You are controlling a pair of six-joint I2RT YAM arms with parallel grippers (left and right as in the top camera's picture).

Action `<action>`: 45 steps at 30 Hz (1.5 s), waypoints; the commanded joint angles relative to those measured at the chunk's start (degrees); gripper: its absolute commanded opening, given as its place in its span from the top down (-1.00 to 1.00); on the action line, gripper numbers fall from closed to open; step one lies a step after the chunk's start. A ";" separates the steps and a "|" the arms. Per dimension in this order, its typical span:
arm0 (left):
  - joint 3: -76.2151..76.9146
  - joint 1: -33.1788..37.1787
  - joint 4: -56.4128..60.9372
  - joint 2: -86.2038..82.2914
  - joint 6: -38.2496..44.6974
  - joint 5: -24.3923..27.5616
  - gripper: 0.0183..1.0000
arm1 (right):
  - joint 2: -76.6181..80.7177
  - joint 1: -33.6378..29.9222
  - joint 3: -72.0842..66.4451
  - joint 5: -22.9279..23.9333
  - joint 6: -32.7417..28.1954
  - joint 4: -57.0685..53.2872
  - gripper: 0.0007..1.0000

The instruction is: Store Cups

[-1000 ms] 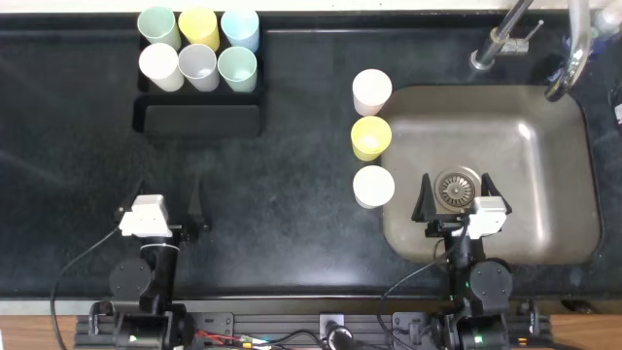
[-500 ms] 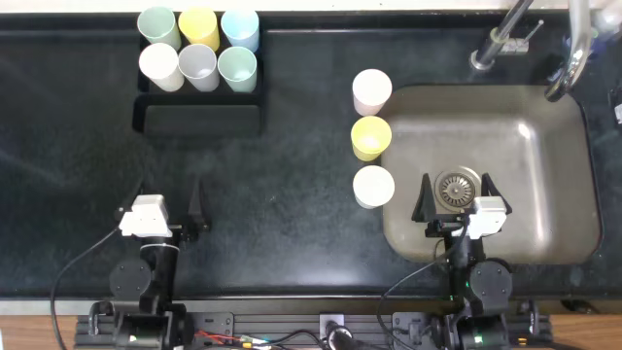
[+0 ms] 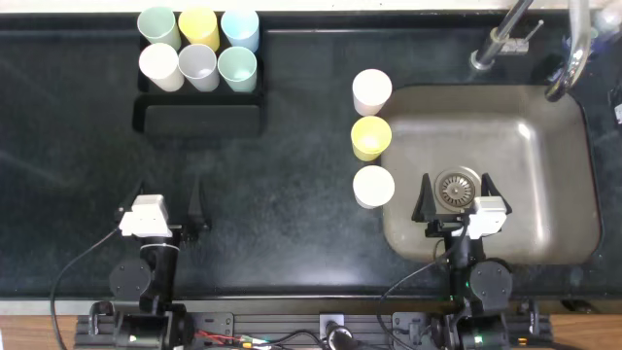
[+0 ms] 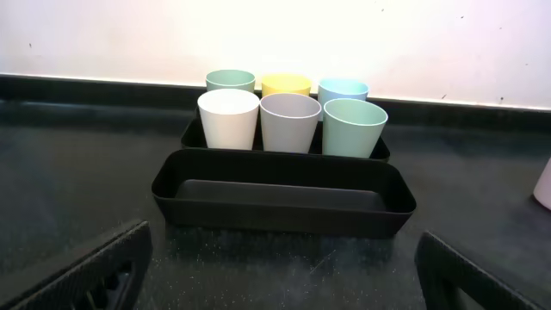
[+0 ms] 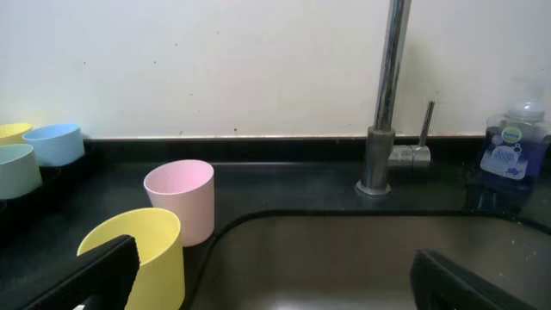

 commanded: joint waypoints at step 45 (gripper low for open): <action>114.71 -38.23 -57.72 104.87 -30.53 -12.94 -1.00 | -0.61 0.31 -0.81 0.42 0.24 0.28 -1.00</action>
